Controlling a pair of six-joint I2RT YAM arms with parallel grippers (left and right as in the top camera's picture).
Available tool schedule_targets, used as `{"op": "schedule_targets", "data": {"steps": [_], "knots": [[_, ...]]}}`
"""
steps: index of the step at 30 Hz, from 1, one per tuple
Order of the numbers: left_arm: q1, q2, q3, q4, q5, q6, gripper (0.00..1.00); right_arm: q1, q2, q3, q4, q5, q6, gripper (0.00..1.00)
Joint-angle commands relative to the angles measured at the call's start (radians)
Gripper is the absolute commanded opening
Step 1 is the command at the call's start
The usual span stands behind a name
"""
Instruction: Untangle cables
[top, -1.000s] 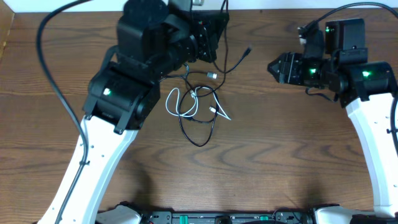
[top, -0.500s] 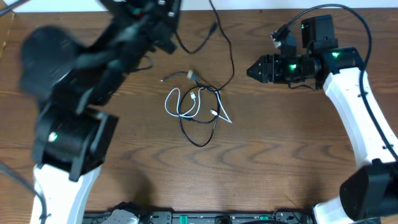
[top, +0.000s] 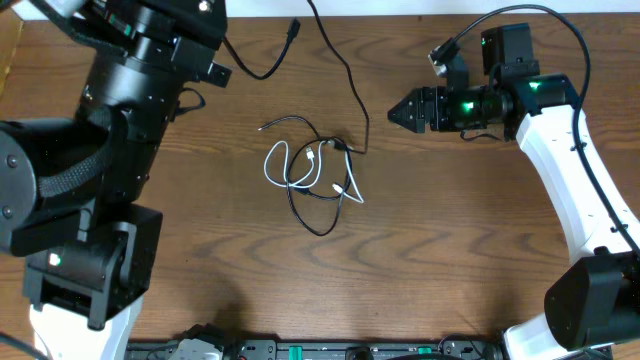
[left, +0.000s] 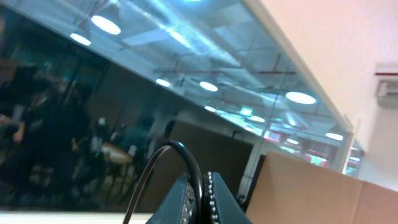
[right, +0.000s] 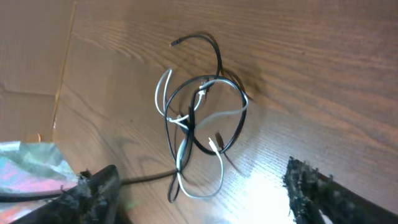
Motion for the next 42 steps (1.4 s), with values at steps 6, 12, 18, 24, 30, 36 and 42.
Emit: {"op": "schedule_targets", "data": {"steps": [6,12,18,24,30,36,42], "knots": [[0.005,0.001,0.005,-0.088,-0.032,-0.002,0.07,0.045,0.023,0.0,0.024,-0.136,-0.23,0.94],[0.005,0.001,0.005,-0.085,-0.032,-0.002,0.08,0.047,0.089,0.0,0.066,-0.4,-0.399,0.94],[0.005,0.001,0.005,-0.086,-0.032,-0.002,0.08,0.04,0.154,0.0,0.099,-0.455,-0.405,0.87],[0.005,0.003,0.005,-0.113,-0.032,-0.002,0.08,-0.047,0.158,0.001,0.201,-0.453,-0.248,0.79],[0.005,0.01,0.005,-0.119,-0.032,-0.002,0.07,-0.107,0.158,0.001,0.307,-0.775,-0.29,0.81],[0.005,0.01,0.005,-0.126,-0.032,-0.002,0.07,-0.018,0.158,-0.001,0.16,-0.74,-0.464,0.85],[0.005,0.01,0.005,-0.127,-0.032,-0.002,0.07,0.099,0.158,-0.001,0.053,-0.463,-0.482,0.3]]}}
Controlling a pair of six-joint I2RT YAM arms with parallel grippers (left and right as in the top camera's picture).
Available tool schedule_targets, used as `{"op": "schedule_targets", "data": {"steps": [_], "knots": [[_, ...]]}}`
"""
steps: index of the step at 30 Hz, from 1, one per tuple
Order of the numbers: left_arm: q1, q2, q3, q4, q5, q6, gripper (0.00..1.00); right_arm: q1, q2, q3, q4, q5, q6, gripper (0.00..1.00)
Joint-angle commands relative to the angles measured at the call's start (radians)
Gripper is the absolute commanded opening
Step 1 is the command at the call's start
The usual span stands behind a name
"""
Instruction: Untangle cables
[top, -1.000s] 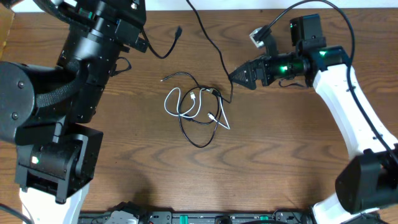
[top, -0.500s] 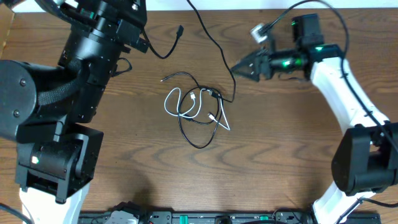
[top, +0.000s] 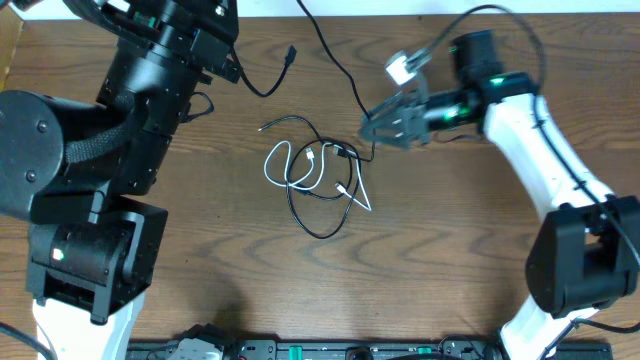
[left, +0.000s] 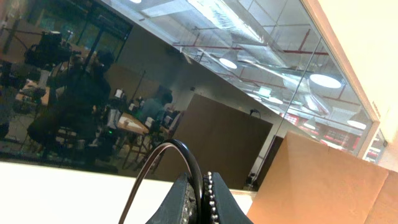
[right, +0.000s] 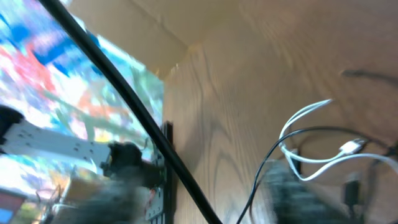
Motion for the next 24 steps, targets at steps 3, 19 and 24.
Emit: {"op": "schedule_targets", "data": {"steps": [3,19,24], "knots": [[0.005,-0.001,0.005,-0.013,-0.01,0.001,0.07,0.032,0.0,0.003,0.03,0.336,0.155,0.01],[0.005,0.04,0.005,-0.355,-0.01,0.006,0.08,-0.1,-0.075,0.036,-0.098,0.941,0.475,0.01],[0.005,0.087,0.005,-0.469,-0.008,0.006,0.07,-0.023,-0.066,0.036,-0.226,1.064,0.509,0.01]]}}
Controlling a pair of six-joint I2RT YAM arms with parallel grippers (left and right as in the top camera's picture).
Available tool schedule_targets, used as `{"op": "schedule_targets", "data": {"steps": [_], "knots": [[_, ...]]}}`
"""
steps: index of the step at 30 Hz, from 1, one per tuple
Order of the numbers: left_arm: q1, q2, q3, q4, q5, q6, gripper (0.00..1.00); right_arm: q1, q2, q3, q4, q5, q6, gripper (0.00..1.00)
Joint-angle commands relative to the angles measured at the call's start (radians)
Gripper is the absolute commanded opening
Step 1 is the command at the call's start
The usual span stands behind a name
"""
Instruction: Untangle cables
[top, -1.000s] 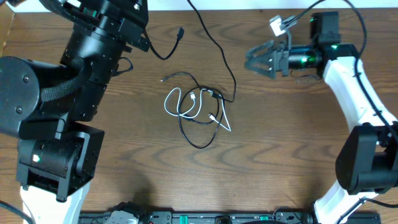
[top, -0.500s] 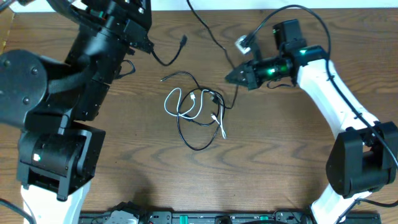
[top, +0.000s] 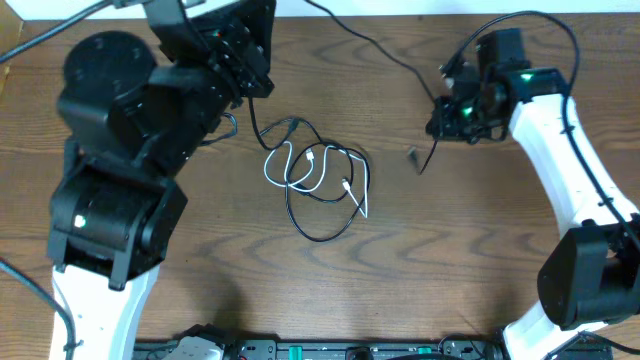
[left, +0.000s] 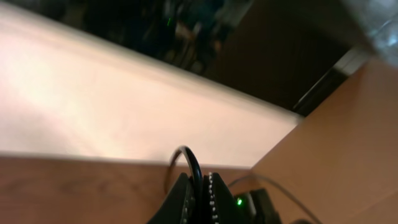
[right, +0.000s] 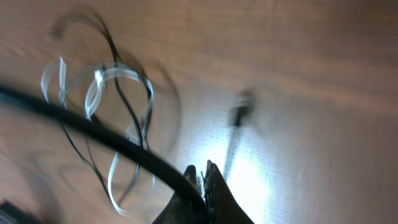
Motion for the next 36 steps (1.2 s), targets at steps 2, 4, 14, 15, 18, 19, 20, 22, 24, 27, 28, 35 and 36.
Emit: {"op": "schedule_targets", "data": {"steps": [2,4,14,15,18,19,20,22,24,27,28,35,36], "knots": [[0.005,0.047,0.007,-0.072,0.001,0.007,0.08,0.055,0.001,0.01,-0.024,0.225,0.1,0.01],[0.005,0.072,0.007,-0.105,0.029,0.03,0.07,0.051,-0.005,0.011,-0.008,0.225,0.08,0.02],[0.004,0.119,0.007,0.0,0.432,0.171,0.07,0.008,-0.016,0.166,0.003,-0.14,-0.255,0.91],[0.004,0.119,0.007,0.027,0.468,0.171,0.07,0.008,-0.016,0.18,0.013,-0.208,-0.298,0.93],[0.004,0.119,0.007,0.105,0.547,0.15,0.07,0.009,-0.016,0.206,0.039,-0.402,-0.443,0.99],[0.004,0.119,0.007,0.122,0.551,0.125,0.08,0.009,-0.016,0.207,0.047,-0.452,-0.484,0.99],[0.004,0.119,0.007,0.133,0.551,0.106,0.08,0.009,-0.016,0.207,0.055,-0.489,-0.518,0.99],[0.004,0.119,0.007,0.151,0.552,0.071,0.07,0.01,-0.016,0.207,0.067,-0.538,-0.571,0.99],[0.004,0.119,0.007,0.164,0.558,0.053,0.08,0.018,-0.014,0.207,0.075,-0.572,-0.61,0.99],[0.004,0.117,0.007,0.19,0.59,0.045,0.07,0.028,-0.014,0.207,0.076,-0.581,-0.626,0.95],[0.004,0.117,0.007,0.2,0.597,0.037,0.08,0.032,-0.014,0.206,0.077,-0.581,-0.625,0.93],[0.005,0.104,0.007,0.233,0.6,0.001,0.07,0.043,-0.014,0.206,0.12,-0.577,-0.571,0.23],[0.005,0.104,0.007,0.231,0.6,0.002,0.07,0.041,-0.014,0.206,0.134,-0.569,-0.539,0.08]]}}
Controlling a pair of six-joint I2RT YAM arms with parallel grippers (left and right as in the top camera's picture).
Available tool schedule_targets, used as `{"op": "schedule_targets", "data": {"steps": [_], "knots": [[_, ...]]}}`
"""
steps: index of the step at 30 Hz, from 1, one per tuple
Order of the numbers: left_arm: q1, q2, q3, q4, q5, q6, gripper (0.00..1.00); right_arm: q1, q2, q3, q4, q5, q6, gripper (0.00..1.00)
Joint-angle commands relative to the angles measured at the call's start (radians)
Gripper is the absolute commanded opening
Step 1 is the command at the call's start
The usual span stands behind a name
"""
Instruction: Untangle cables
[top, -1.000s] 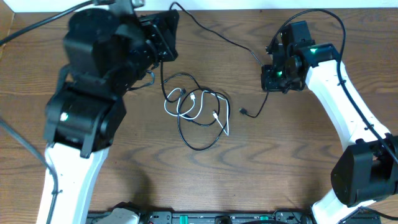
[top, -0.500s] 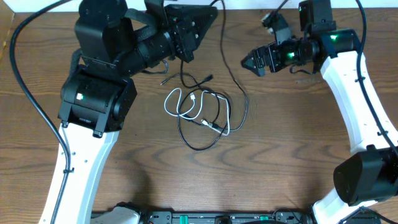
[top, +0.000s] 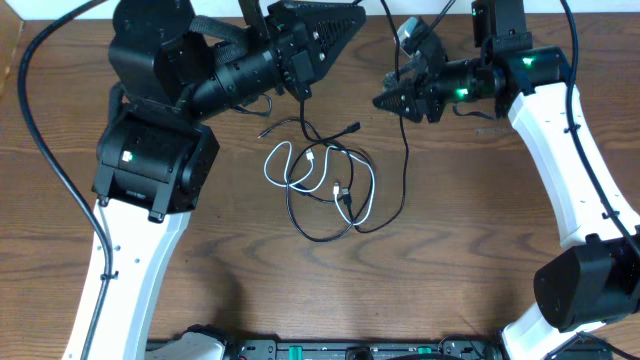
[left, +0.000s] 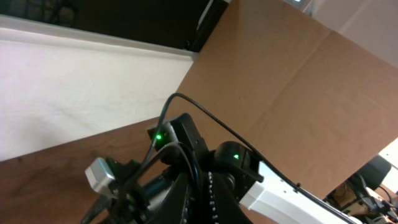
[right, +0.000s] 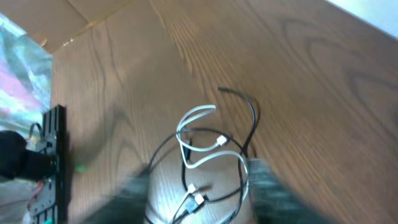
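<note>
A tangle of a white cable (top: 290, 165) and thin black cables lies mid-table, also seen in the right wrist view, where the white cable (right: 208, 158) loops between my blurred fingers. A longer black cable (top: 405, 160) drops from the top edge and curves into the tangle's right side. My left gripper (top: 355, 22) is raised at top centre, pointing right, shut on a black cable (left: 186, 158). My right gripper (top: 382, 102) points left, above and right of the tangle, with its jaws apart and nothing between them.
The wooden table (top: 480, 260) carries nothing else. My bulky left arm (top: 160, 140) covers the upper left. A cardboard panel (right: 93, 12) borders one side. A black equipment rail (top: 300, 350) runs along the front edge.
My right gripper was shut on the black cable at the right; it is now open, further left and nearer the tangle. My left gripper has moved right to top centre, cable still in it.
At first my right gripper stood open right of the tangle while my left held a black cable high at top left. Then the right was at the black cable beside the tangle, later shut on it further right. Now it is open.
</note>
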Motion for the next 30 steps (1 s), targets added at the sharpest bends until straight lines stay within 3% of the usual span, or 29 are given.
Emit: {"op": "schedule_targets", "data": {"steps": [1,5,10,13,17,21,25,30], "knots": [[0.004,-0.025,0.008,0.001,0.022,-0.02,0.08,-0.004,-0.014,0.015,0.027,-0.005,0.088,0.01],[0.004,-0.024,0.008,-0.08,-0.06,-0.016,0.08,-0.05,-0.019,0.016,0.053,0.08,0.252,0.01],[0.004,-0.018,0.008,-0.268,-0.31,-0.016,0.09,-0.156,-0.05,0.051,0.022,0.167,0.401,0.01],[0.004,-0.005,0.008,-0.338,-0.408,-0.016,0.17,-0.24,-0.072,0.119,-0.034,0.211,0.469,0.01],[0.004,0.021,0.007,-0.357,-0.423,-0.016,0.33,-0.353,-0.076,0.279,-0.146,0.259,0.539,0.01],[0.004,0.037,0.007,-0.36,-0.423,-0.002,0.56,-0.461,-0.076,0.441,-0.228,0.266,0.592,0.01],[0.004,0.039,0.007,-0.361,-0.424,0.08,0.61,-0.551,-0.076,0.533,-0.243,0.266,0.635,0.01],[0.004,0.039,0.006,-0.378,-0.443,0.091,0.61,-0.602,-0.068,0.539,-0.256,0.268,0.637,0.01]]}}
